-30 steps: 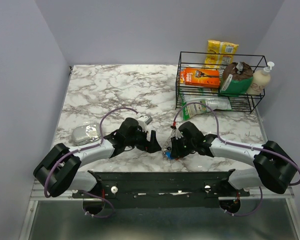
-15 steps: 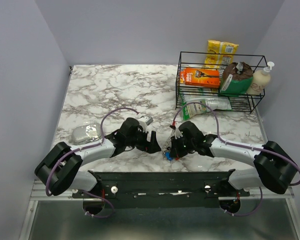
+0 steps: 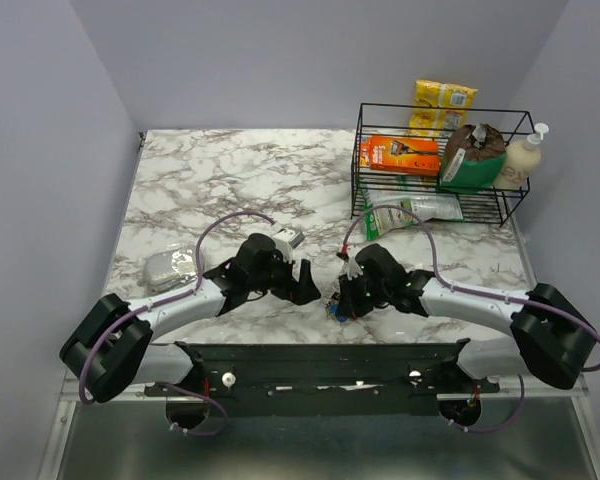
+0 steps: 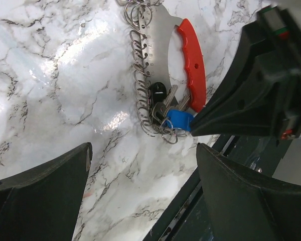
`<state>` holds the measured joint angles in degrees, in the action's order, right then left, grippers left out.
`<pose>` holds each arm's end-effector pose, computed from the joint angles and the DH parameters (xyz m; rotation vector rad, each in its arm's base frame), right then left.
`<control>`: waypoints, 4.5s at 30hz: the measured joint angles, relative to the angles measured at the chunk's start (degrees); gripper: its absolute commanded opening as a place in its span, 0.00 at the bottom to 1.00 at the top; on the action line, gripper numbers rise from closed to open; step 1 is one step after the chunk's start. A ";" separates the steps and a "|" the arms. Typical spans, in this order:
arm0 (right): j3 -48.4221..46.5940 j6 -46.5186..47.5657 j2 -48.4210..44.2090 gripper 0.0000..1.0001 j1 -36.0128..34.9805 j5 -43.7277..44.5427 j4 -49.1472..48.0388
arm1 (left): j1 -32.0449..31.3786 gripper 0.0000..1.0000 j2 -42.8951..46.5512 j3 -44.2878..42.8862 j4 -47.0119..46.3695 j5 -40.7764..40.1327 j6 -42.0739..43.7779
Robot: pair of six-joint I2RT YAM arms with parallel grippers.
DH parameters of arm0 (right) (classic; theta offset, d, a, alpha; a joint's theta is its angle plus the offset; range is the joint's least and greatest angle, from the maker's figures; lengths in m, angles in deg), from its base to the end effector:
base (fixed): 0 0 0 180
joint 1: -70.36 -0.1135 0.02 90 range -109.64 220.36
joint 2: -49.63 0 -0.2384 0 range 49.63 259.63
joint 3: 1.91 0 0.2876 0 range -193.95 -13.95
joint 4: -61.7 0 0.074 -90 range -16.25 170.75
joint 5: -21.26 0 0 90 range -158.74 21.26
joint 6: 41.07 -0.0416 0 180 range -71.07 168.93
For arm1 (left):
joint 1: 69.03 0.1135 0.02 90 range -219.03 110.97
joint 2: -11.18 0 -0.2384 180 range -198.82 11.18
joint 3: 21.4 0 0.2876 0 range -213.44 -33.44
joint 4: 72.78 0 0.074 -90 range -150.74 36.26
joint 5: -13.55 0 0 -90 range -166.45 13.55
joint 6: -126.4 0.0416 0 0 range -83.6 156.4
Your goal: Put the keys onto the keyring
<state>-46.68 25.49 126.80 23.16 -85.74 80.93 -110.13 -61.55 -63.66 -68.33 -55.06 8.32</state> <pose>0.1817 0.2141 0.1026 -0.6760 2.5485 0.8508 0.2082 -0.2018 0.1308 0.4933 2.2943 -1.0545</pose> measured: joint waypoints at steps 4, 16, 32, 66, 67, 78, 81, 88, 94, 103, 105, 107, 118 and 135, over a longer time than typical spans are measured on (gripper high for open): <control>-0.02 -0.07 -6.80 0.17 0.00 2.91 0.52 | 0.00 0.94 0.83 0.00 0.44 -0.50 0.42; 1.99 -1.53 -33.20 0.38 0.00 18.40 1.46 | -0.02 0.99 8.48 -0.04 4.00 -6.86 3.43; 6.71 -2.67 -49.20 0.50 0.00 32.30 5.64 | -0.02 0.99 18.93 -1.29 9.60 -21.79 6.08; 6.67 1.31 -53.22 1.00 0.00 33.77 5.42 | -0.17 0.99 33.48 2.69 10.25 -45.40 -1.99; 6.69 1.40 -52.98 1.00 0.00 33.77 5.20 | -0.17 0.99 33.55 2.89 10.25 -45.42 -1.99; 6.69 2.86 -50.64 1.00 0.00 33.86 3.28 | -0.17 0.99 32.59 1.73 11.61 -45.40 -0.55; 6.67 3.43 -50.03 1.00 0.00 33.86 2.75 | -0.17 0.99 31.87 -1.49 13.33 -45.33 0.39; 6.14 4.76 -47.78 1.00 0.00 33.90 1.53 | -0.17 0.99 31.82 -7.96 15.08 -44.72 2.58; 4.02 6.32 -46.90 1.00 0.00 34.10 0.76 | -0.17 0.99 32.35 -13.20 17.97 -40.35 5.84; 1.90 8.31 -47.12 1.00 0.00 34.75 -0.24 | -0.24 0.99 32.50 -17.59 23.37 -33.44 11.19; 1.29 8.66 -47.30 1.00 0.00 34.80 -0.28 | -0.24 0.99 32.48 -18.25 24.22 -33.33 12.02; 0.35 9.07 -47.34 1.00 0.00 34.86 -0.31 | -0.24 0.99 32.48 -18.71 24.98 -33.35 12.52; -2.58 11.06 -48.48 1.00 0.00 35.23 -1.99 | -0.24 0.99 32.57 -19.91 27.69 -35.17 14.38; -2.73 12.33 -48.17 1.00 0.00 35.65 -3.74 | -0.24 0.99 31.26 -19.91 28.44 -35.95 14.99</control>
<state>-49.41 37.82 78.62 23.16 -50.09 77.19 -110.37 -30.29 -83.57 -39.89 -91.02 23.32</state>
